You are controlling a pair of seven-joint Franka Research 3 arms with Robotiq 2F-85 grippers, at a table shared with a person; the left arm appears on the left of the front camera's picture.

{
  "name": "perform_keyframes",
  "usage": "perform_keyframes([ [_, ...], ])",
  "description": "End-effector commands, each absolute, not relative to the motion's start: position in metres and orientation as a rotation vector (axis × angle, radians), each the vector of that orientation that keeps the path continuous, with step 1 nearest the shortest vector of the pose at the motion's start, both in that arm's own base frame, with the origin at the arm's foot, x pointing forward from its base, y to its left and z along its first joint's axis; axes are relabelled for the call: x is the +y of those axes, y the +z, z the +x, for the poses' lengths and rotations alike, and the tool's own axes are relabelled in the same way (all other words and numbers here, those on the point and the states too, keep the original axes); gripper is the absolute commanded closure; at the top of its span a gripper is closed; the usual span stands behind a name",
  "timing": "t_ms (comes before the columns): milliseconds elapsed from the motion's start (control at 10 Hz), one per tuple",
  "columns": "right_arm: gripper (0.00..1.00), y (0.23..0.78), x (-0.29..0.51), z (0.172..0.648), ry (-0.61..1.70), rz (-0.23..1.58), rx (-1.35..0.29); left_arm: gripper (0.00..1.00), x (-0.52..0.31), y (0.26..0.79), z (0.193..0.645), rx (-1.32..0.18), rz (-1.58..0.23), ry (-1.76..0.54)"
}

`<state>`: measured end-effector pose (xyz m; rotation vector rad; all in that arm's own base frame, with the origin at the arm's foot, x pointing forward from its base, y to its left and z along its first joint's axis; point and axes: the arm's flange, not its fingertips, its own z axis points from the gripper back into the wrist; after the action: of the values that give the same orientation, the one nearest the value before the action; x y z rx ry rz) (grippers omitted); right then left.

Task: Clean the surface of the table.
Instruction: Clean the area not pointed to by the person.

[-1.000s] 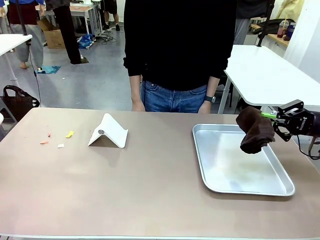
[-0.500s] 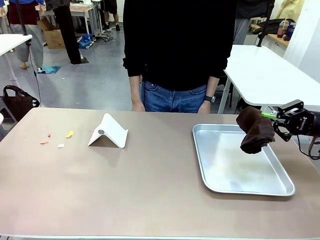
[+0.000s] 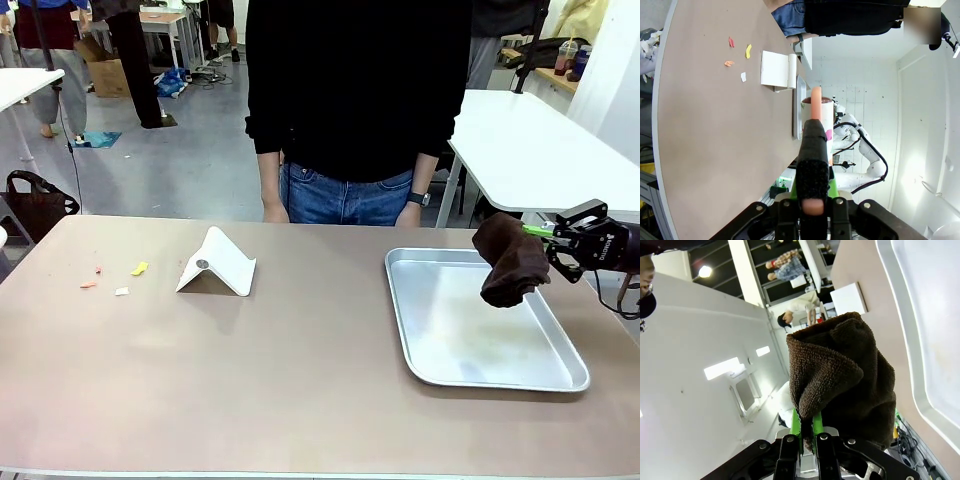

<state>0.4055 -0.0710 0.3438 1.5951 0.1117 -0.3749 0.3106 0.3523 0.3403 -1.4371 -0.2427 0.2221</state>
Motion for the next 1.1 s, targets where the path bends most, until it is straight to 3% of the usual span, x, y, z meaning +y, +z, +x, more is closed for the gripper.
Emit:
perform_keyframes([
  [0,0.90,0.348,-0.070,0.403,-0.355,1.582,0.095,0.78,0.335,0.350,0.315,-0.267,-1.365,0.242],
  [400,0.90,0.348,-0.070,0.403,-0.355,1.582,0.095,0.78,0.278,0.371,0.359,-0.267,-1.082,0.314],
  [1000,0.90,0.348,-0.070,0.403,-0.355,1.582,0.095,0.78,0.257,0.360,0.395,-0.172,-0.878,0.435],
])
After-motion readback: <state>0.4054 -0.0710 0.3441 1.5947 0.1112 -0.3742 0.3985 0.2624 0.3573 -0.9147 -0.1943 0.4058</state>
